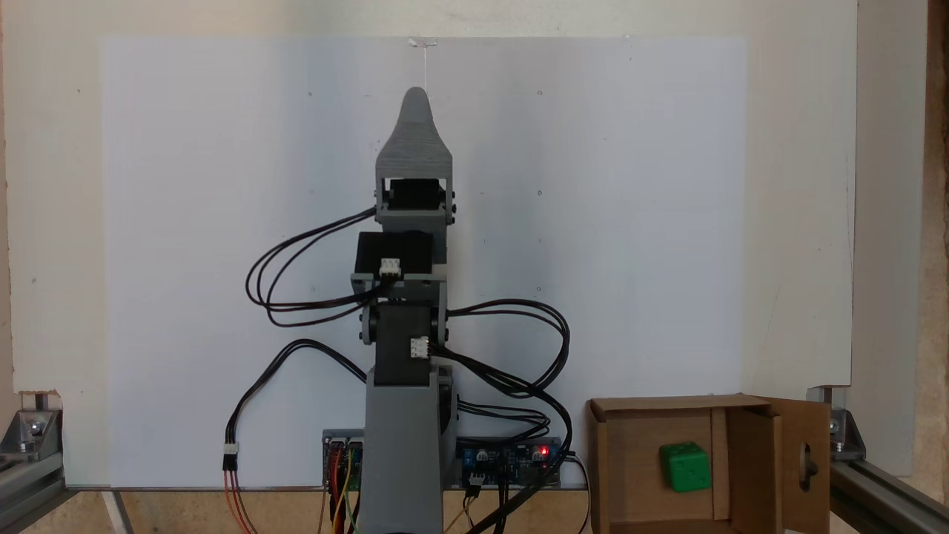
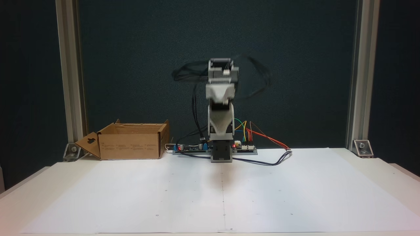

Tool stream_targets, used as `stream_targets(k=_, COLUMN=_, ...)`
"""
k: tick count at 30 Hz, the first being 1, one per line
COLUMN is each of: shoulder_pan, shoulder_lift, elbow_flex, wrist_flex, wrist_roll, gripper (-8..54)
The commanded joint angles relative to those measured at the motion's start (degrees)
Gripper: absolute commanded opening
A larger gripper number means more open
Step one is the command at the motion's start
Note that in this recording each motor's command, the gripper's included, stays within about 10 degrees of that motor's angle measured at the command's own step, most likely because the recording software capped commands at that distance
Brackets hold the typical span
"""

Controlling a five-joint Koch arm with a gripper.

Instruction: Grasp a green dice and put it in the bin.

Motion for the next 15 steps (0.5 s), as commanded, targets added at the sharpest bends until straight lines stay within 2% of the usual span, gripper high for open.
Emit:
stream_targets(k=1, shoulder_pan=0.7, shoulder_lift=4.7, elbow_flex=2.7, wrist_flex=-9.5, wrist_roll=2.1, gripper=45.2)
stream_targets(k=9, shoulder_pan=0.7, shoulder_lift=11.8, elbow_flex=26.6, wrist_flex=-29.6, wrist_roll=2.1, gripper=45.1)
stream_targets(k=15, shoulder_pan=0.6, shoulder_lift=15.8, elbow_flex=33.4, wrist_flex=-43.6, wrist_roll=2.2, gripper=45.1)
